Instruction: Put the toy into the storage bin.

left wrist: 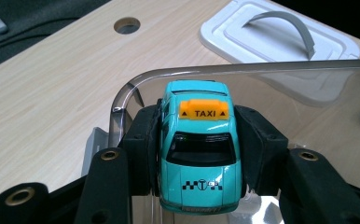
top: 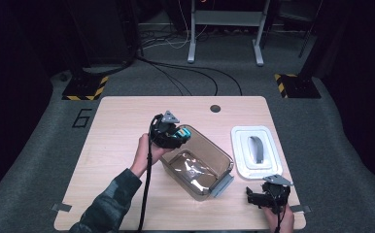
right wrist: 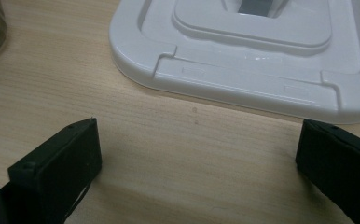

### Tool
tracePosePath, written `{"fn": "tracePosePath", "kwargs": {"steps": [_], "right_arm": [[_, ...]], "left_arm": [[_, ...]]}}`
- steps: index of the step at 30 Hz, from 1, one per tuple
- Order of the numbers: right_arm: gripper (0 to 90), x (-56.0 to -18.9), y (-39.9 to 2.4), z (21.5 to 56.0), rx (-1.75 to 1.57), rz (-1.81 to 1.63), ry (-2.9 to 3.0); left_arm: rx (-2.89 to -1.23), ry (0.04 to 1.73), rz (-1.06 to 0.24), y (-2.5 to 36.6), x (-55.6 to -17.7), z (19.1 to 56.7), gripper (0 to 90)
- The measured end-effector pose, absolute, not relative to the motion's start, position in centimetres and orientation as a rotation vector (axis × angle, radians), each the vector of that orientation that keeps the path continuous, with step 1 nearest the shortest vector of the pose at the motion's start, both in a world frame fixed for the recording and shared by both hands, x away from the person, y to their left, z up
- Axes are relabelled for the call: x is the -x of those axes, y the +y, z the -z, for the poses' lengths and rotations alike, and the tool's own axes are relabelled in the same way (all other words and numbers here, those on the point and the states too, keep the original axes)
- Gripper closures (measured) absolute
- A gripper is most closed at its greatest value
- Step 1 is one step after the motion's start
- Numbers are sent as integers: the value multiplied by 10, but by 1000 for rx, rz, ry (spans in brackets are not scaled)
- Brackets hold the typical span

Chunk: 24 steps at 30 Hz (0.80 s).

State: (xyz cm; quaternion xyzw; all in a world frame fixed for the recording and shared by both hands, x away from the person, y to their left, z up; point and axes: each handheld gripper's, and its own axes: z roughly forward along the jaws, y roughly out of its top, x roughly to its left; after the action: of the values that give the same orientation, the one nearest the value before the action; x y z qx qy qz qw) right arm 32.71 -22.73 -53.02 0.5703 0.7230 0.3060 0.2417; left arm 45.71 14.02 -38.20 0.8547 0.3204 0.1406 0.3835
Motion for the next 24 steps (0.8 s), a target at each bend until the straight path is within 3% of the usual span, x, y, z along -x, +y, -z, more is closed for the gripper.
{"fn": "tracePosePath", "kwargs": {"steps": [24], "right_arm": [[0, -327, -227, 530, -1560, -837, 1977]], "left_arm": [[-2255, 873, -302, 126, -471, 398, 526]]}}
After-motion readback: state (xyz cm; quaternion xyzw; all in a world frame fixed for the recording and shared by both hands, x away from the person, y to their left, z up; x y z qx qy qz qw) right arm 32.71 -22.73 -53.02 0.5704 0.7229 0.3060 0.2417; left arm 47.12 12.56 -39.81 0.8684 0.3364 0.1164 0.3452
